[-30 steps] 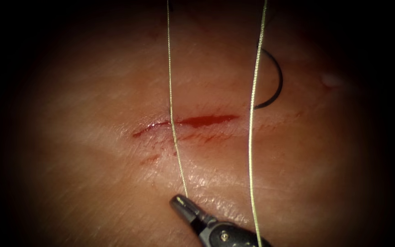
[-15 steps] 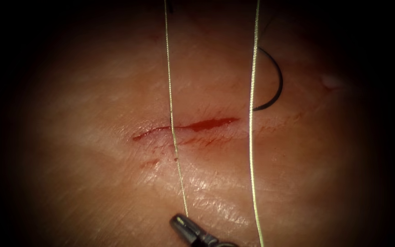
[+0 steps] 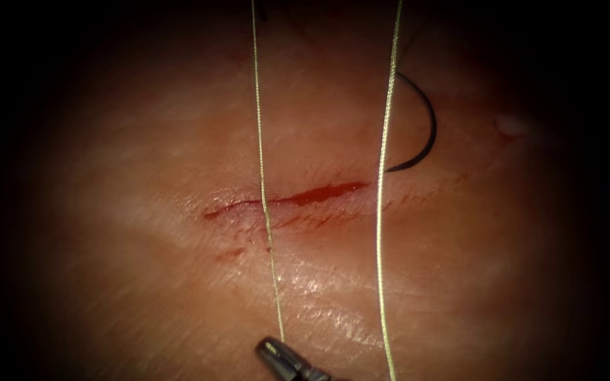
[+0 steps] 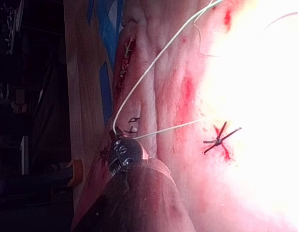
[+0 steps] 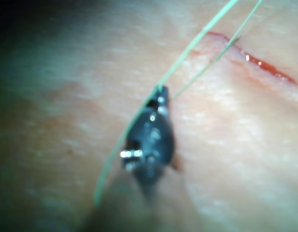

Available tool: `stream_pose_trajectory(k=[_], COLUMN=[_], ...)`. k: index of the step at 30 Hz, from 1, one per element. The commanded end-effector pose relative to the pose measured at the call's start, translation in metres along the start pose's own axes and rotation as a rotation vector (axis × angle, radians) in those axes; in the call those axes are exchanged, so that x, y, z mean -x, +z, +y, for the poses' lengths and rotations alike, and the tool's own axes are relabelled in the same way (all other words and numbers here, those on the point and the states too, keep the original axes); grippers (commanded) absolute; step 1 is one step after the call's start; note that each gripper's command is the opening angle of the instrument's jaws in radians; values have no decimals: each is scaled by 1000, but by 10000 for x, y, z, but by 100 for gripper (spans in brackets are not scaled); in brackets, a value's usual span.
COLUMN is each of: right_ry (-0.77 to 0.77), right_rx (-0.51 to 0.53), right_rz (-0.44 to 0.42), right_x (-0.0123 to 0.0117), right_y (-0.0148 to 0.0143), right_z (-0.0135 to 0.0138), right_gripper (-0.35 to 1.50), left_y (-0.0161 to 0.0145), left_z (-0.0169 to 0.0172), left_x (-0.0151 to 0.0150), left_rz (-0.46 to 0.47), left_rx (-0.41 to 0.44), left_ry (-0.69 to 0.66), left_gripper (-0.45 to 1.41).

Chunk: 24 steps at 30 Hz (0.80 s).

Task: Wound Closure

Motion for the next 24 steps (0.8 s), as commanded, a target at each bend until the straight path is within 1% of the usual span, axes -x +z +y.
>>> stream_pose_trajectory(k=[1,2,4,8,11,16,18,19,20,22,24], right_ry=[3,4,4,4,4,3,3,4,5,6,8], right_rx=[-4,-11,-36,-32,-37,-46,-37,-18,-18,-12,-15], right_rz=[1,0,-9,-9,-8,-9,-8,-6,-6,-6,-7], right_x=[1,0,-9,-23,-24,-25,-25,-26,-26,-27,-29], right_y=[13,17,31,33,29,28,29,30,29,24,17], right_z=[-1,1,12,17,10,3,1,2,3,5,8], right_gripper=[-35,-35,-35,-35,-35,-35,64,130,138,146,146], left_y=[6,6,2,2,8,10,6,0,-3,-11,-18], left_z=[-4,0,22,42,40,35,37,39,39,40,38], left_x=[-2,-4,-12,-12,4,9,4,-3,-7,-19,-31], left_rz=[10,13,25,37,49,55,56,65,75,90,102], left_rx=[5,8,20,20,21,25,32,47,49,62,69], left_ry=[4,10,35,87,102,108,103,96,93,78,67], left_gripper=[-45,-45,-45,-45,-45,-45,-45,-45,-45,-45,-45])
